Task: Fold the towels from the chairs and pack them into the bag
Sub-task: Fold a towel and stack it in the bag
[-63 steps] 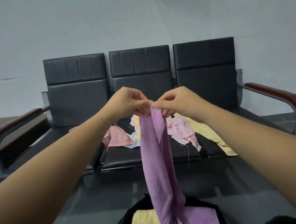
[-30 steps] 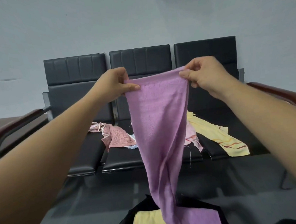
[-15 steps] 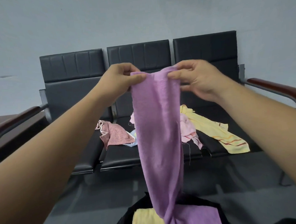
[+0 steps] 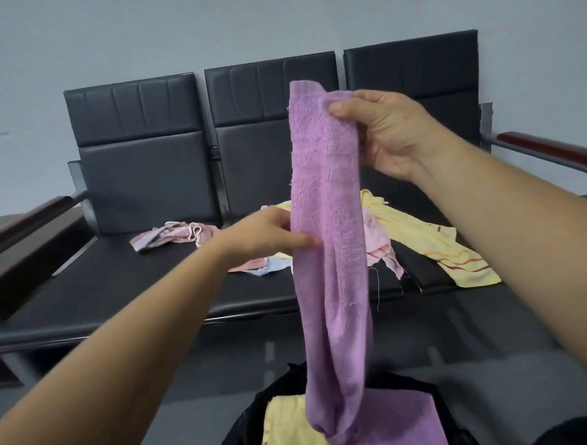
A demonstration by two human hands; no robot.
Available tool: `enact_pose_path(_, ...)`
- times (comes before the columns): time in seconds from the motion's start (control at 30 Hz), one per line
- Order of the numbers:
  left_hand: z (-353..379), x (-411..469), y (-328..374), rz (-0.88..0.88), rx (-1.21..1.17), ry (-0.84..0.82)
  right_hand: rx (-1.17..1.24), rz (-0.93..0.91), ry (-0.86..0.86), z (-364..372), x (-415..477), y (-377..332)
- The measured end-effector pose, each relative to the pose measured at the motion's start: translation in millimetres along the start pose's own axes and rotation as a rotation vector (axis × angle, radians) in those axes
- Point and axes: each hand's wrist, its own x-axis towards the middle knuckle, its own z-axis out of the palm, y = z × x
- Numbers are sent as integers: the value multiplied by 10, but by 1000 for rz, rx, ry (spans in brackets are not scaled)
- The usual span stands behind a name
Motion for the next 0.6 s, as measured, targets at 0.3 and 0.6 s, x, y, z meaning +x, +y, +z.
enact_pose_path(0.3,282,106,-344,113,-852,-78,19,472,167,-296,-47,945)
enact_pose_path(0.6,253,210,-533,63,-1127,61,386,637,-136,-364,-357,1734)
